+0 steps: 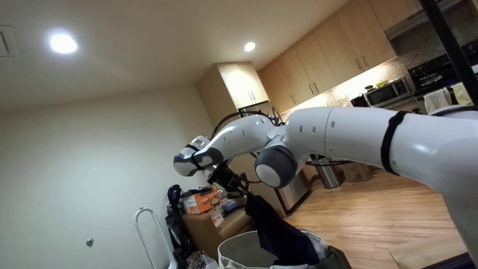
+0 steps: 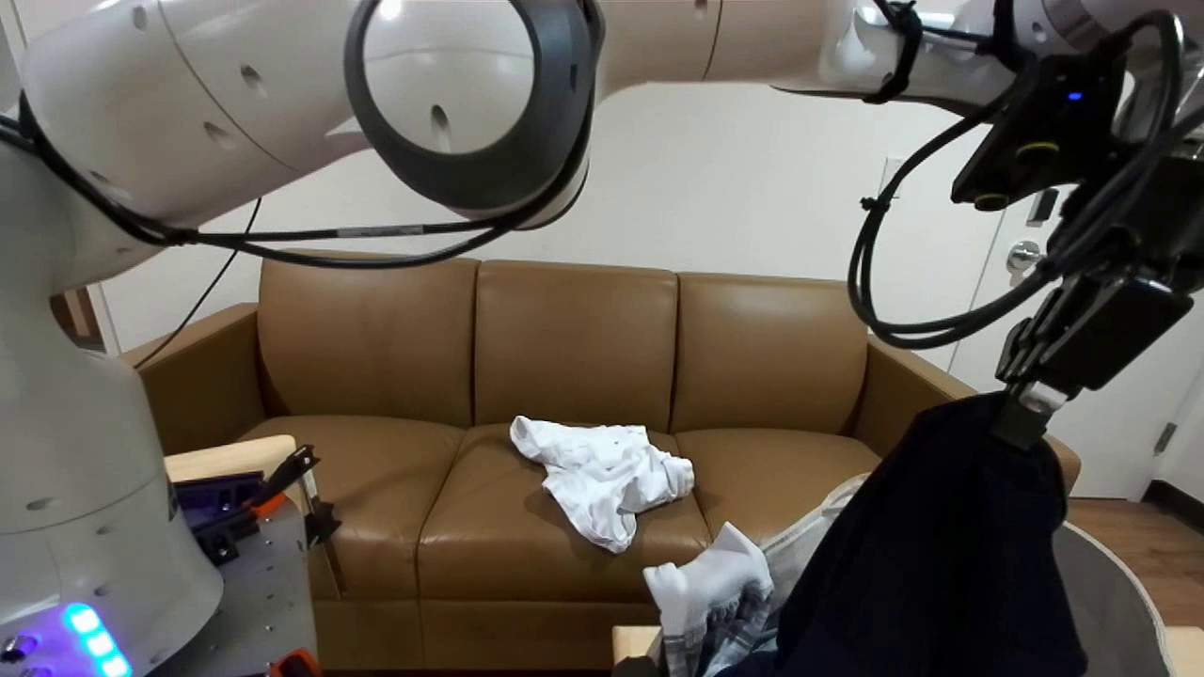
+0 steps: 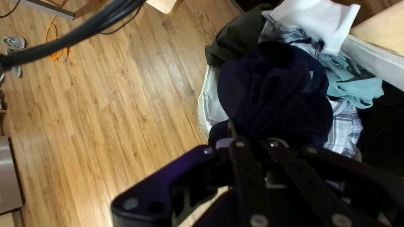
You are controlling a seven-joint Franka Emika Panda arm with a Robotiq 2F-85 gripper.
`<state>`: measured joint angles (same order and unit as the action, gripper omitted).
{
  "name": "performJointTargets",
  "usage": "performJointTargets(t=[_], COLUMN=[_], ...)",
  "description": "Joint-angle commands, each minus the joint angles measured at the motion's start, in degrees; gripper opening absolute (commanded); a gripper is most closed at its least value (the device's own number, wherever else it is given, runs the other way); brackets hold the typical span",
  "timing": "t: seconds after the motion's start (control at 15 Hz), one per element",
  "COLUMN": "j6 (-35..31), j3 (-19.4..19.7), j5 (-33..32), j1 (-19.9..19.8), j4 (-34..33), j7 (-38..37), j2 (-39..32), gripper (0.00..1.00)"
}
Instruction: Put the vest on the couch in the bag
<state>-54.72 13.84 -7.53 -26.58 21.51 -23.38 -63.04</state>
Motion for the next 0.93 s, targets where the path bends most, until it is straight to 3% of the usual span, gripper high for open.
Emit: performJointTargets(t=[0.0, 0.07, 0.2, 0.47, 0.8, 0.87], j6=[1.31, 2.67, 4.6, 1.83, -7.9, -7.4], j3=[-1.0, -2.05, -3.76, -5.71, -2.31, -2.26], j5=[1.44, 2.81, 5.12, 8.84, 3.35, 2.82], j1=[-0.7, -1.14, -1.76, -2.19, 2.28, 3.22], j4=[-1.69, -1.36, -1.31, -0.32, -0.86, -1.1], j7=[-0.31, 0.28, 0.74, -0.29, 1.52, 2.38], j2=[-1.43, -1.17, -0.76, 1.94, 6.31, 7.17], gripper=[0.07, 0.32, 0.36, 0.61, 0.93, 1.0])
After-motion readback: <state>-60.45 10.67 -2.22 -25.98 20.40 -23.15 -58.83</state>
